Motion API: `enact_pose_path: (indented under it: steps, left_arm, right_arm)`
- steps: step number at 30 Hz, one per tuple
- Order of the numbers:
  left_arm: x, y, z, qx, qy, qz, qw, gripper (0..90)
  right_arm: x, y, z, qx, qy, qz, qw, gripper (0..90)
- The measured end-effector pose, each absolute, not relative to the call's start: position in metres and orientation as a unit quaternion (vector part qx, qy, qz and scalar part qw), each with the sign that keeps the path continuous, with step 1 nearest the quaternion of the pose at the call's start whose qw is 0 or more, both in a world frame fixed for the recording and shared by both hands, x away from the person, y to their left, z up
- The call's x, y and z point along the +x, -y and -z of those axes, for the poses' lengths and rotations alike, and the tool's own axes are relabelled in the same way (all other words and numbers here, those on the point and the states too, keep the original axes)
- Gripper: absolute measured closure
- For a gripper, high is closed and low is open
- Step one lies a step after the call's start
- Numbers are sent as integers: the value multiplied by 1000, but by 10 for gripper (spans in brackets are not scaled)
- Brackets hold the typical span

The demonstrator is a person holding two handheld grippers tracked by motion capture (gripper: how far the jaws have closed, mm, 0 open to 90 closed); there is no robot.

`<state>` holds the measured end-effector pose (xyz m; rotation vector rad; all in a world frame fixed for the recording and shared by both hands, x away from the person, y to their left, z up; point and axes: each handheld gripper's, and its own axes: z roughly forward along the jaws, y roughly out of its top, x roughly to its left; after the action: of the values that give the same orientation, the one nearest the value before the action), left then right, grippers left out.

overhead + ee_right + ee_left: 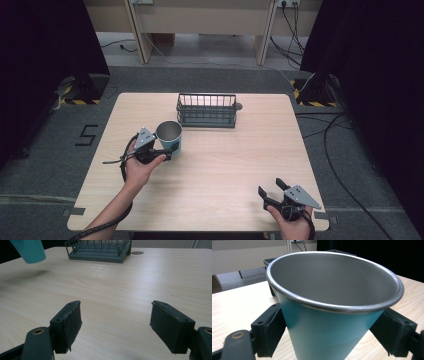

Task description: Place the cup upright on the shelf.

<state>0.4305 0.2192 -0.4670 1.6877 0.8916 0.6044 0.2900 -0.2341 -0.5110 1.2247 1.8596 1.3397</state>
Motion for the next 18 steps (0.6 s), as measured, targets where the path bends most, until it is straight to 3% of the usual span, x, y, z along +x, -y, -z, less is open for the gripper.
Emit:
enact_pose_path:
  steps: [18]
  left_arm:
    - [448, -210, 448, 710, -367, -253, 545, 163]
  right_arm:
    - [290, 235, 511, 454, -689, -498, 266, 255]
